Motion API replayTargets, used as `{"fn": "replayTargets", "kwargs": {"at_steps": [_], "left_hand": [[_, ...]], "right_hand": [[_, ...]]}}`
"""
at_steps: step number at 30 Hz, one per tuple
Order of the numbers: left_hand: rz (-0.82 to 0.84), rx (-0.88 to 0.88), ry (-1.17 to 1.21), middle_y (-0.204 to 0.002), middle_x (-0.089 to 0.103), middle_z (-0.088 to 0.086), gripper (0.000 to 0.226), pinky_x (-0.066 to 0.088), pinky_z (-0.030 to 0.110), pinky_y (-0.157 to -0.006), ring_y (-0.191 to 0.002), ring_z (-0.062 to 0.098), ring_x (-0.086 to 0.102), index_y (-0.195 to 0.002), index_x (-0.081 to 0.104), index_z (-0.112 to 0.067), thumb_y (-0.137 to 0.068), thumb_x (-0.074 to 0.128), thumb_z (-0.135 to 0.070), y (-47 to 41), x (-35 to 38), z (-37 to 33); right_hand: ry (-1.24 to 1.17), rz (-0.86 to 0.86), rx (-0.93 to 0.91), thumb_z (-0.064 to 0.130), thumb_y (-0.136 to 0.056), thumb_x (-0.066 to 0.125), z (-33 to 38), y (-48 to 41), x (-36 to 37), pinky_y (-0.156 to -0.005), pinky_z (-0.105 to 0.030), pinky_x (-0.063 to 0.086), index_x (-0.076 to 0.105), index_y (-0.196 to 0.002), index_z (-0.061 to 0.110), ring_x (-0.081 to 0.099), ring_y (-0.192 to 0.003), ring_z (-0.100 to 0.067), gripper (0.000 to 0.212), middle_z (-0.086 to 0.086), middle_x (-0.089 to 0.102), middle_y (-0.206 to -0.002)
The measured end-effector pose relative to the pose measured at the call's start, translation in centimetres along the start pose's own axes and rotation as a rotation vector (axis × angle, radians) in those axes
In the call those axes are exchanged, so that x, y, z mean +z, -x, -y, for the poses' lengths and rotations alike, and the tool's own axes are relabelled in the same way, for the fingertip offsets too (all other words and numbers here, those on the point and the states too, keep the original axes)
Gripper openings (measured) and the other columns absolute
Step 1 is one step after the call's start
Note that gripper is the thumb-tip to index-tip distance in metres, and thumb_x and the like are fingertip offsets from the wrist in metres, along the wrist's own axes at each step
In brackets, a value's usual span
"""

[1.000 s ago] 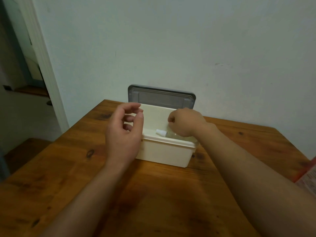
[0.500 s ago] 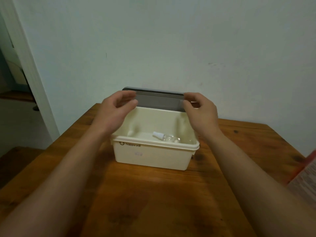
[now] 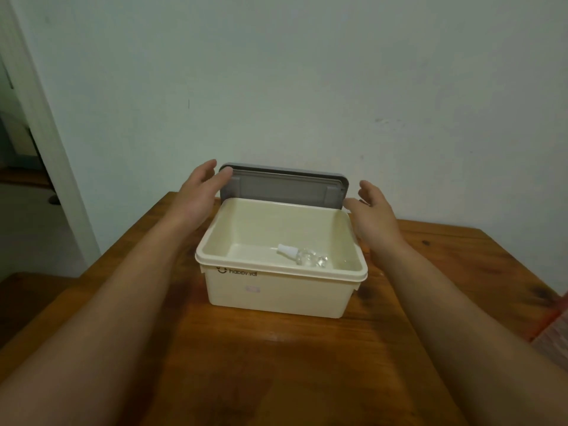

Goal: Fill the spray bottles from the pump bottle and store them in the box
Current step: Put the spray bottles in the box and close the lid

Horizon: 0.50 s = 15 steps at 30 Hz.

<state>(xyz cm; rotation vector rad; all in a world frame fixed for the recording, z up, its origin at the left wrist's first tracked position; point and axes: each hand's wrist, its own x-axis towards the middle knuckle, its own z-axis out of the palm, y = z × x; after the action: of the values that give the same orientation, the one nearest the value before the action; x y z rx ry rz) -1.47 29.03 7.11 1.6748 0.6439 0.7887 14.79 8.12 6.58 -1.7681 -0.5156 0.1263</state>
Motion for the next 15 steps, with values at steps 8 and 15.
{"fn": "replayTargets", "kwargs": {"at_steps": [8, 15], "left_hand": [[0.119, -0.063, 0.078, -0.141, 0.05, -0.013, 0.064, 0.037, 0.038, -0.11, -0.128, 0.009, 0.047, -0.14, 0.047, -0.035, -0.084, 0.051, -0.066, -1.1, -0.2, 1.6], [0.146, -0.028, 0.183, -0.125, 0.065, -0.006, 0.058, 0.047, 0.039, -0.101, -0.115, 0.013, 0.062, -0.131, 0.056, -0.028, -0.084, 0.053, -0.062, -0.5, 0.2, 1.5]], "right_hand": [[0.0, 0.139, 0.052, 0.031, -0.084, 0.062, -0.5, -0.3, 0.4, -0.103, -0.042, 0.048, 0.044, -0.146, 0.033, 0.056, -0.127, -0.018, 0.064, 0.006, 0.052, -0.147], [-0.048, 0.158, -0.026, 0.013, -0.096, 0.051, -0.6, 0.0, 0.2, -0.061, -0.011, 0.048, 0.059, -0.118, 0.039, 0.066, -0.081, 0.01, 0.034, 0.019, 0.067, -0.107]]}}
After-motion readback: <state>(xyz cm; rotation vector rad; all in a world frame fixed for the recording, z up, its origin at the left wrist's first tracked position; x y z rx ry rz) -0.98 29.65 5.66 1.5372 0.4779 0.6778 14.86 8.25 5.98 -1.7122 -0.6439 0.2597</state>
